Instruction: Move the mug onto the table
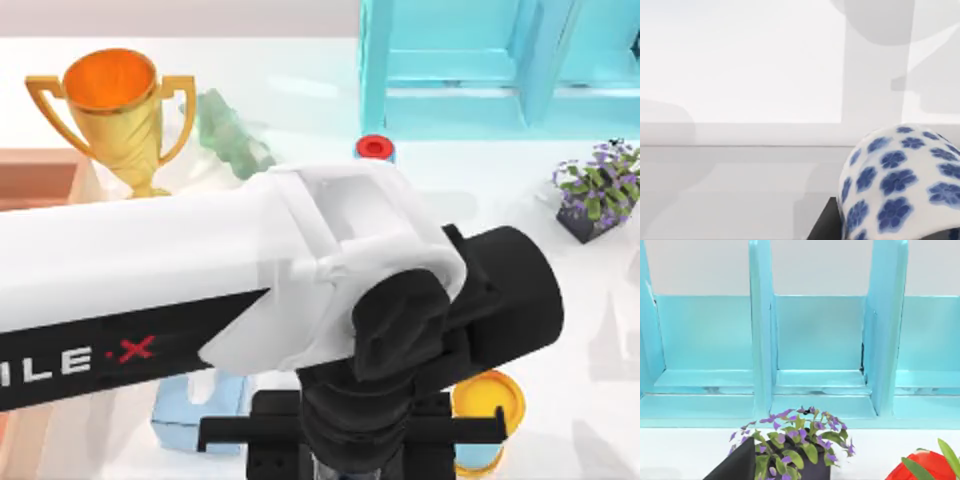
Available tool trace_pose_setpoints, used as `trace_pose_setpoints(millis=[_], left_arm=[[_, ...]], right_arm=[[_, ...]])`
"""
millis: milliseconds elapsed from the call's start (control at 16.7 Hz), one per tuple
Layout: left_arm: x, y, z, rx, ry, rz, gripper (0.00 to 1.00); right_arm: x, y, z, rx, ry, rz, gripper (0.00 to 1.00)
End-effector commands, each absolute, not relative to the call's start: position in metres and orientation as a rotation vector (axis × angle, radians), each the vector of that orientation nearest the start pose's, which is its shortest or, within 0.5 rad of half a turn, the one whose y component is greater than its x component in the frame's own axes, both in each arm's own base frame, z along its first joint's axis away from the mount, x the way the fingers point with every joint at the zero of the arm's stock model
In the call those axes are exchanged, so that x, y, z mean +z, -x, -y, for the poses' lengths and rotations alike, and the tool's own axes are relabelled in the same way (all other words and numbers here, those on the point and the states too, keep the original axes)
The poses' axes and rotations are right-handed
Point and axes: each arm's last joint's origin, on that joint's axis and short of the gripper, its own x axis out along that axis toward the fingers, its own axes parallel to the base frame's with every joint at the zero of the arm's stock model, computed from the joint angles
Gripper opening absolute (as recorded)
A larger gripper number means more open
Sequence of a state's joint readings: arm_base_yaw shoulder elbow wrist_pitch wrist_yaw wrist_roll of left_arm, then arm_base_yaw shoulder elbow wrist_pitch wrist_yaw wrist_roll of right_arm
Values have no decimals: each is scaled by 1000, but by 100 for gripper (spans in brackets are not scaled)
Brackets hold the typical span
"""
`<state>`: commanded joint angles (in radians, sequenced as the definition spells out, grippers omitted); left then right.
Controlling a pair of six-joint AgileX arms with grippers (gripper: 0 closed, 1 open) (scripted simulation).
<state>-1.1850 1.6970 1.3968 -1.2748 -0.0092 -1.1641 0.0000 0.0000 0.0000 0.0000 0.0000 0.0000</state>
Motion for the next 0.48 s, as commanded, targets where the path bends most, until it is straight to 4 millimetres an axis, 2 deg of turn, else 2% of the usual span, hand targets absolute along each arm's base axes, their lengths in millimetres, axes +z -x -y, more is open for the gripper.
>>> trace_pose_setpoints(millis=[120,480], left_arm=[[242,-120,286,-5,-25,-1566,0],[192,-120,288,-18,-13,-1559,0]], right_arm=[[160,-106,1,0,0,0,100],[160,-106,1,0,0,0,100]])
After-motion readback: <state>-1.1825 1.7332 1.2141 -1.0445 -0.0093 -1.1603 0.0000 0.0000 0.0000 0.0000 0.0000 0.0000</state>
